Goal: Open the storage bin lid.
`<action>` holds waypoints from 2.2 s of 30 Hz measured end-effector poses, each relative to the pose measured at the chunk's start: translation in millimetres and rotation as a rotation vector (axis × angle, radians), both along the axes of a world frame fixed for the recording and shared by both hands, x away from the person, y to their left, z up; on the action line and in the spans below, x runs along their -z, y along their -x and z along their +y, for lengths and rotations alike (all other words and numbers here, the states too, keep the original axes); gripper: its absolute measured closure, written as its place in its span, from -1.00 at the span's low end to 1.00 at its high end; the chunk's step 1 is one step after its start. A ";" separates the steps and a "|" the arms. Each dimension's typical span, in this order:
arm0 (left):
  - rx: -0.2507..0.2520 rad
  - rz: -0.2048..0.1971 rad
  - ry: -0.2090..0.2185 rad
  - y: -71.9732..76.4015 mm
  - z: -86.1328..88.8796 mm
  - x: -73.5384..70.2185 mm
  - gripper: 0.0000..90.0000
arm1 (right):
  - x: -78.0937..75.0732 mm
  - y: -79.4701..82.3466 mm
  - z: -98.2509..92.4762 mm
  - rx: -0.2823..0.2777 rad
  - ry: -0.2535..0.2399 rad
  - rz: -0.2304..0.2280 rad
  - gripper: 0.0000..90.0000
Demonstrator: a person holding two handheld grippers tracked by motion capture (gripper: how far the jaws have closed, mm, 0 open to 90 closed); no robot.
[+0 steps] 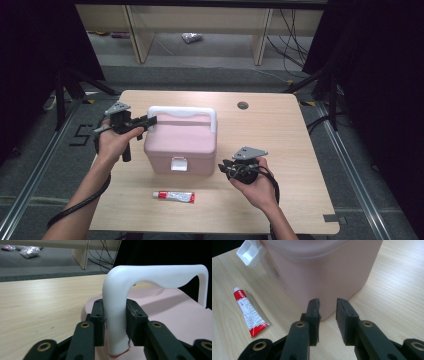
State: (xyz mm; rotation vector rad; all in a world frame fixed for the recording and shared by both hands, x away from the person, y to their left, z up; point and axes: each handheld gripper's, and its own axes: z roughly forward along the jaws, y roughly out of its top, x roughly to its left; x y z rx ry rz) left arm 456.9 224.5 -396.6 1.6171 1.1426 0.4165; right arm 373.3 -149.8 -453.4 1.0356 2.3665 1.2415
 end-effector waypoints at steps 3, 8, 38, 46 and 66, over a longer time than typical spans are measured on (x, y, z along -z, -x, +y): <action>-0.012 0.020 0.029 -0.6 0.2 -0.3 0.61 | -1.7 0.5 -0.2 -0.004 0.002 0.002 0.63; -0.019 0.036 0.047 -1.0 0.0 -3.4 0.62 | -5.6 1.0 0.2 -0.010 -0.008 -0.012 0.67; -0.013 0.078 0.093 -9.7 4.4 -19.0 0.61 | -43.2 -4.7 20.4 -0.044 -0.140 -0.079 1.00; -0.006 -0.092 0.049 22.5 16.9 -29.2 0.21 | -43.3 -4.0 20.4 -0.030 -0.142 -0.086 1.00; 0.137 -0.181 -0.033 115.6 0.0 6.7 1.00 | -47.8 -5.2 22.0 -0.014 -0.164 -0.098 1.00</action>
